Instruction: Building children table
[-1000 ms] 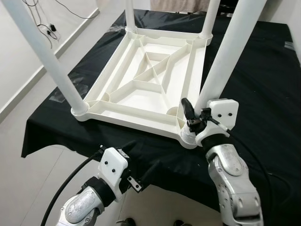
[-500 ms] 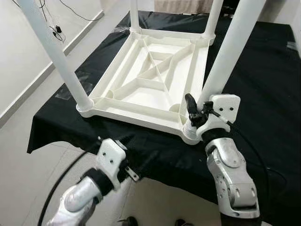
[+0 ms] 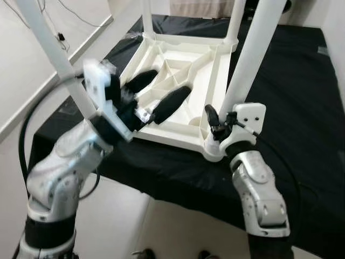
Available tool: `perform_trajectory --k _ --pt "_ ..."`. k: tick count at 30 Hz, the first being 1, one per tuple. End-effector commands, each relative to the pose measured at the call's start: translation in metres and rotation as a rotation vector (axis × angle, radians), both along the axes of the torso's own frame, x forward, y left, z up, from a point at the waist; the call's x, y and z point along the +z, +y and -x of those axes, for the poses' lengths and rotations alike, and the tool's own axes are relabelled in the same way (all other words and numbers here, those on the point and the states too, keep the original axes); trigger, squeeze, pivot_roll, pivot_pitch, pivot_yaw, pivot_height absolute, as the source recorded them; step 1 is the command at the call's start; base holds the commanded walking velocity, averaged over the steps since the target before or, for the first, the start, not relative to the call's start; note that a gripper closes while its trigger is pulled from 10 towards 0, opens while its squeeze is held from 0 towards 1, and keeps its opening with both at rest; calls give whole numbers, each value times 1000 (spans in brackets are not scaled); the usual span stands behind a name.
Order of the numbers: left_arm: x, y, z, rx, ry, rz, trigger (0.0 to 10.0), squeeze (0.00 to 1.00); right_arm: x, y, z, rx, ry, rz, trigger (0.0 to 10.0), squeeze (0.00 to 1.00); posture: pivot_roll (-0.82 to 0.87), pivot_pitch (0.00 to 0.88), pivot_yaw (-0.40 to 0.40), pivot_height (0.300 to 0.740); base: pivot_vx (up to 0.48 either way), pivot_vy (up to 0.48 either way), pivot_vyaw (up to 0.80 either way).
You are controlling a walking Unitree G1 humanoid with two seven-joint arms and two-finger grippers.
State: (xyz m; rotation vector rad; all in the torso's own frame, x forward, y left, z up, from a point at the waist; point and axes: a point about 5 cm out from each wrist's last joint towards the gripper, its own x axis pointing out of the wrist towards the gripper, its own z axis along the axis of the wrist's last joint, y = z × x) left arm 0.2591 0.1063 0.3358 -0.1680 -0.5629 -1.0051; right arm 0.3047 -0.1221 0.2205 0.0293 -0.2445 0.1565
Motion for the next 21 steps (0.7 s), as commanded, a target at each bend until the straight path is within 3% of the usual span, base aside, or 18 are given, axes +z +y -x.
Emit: perform_trajectory --k 1,7,9,11,12,18,19,21 --pt "3 -6 -8 -78 29 -29 10000 1000 -25 8 -1 47 104 -20 10000 0 46 205 81 740 0 0 0" --pt "17 -18 -25 -163 49 -78 10000 1000 -22 19 1 107 76 -6 10000 0 39 203 87 740 0 0 0" --pt "25 -31 -44 -270 153 -92 10000 1000 -18 23 2 131 54 4 10000 0 31 205 93 740 0 0 0" --pt "28 -36 -49 -313 185 -88 10000 1000 -16 25 2 134 48 8 10000 0 27 209 95 740 0 0 0" --pt "31 -42 -54 -363 218 -95 10000 0 -15 25 1 133 44 5 10000 0 22 210 99 740 0 0 0" --pt "32 -57 -60 -447 239 -165 10000 0 -12 28 1 132 34 -8 10000 0 15 213 107 740 0 0 0" --pt "33 -63 -61 -477 215 -242 10000 0 -12 30 3 137 31 -15 10000 0 12 215 110 740 0 0 0" --pt "34 -65 -62 -485 206 -273 10000 0 -12 30 3 138 30 -17 10000 0 12 215 110 740 0 0 0"
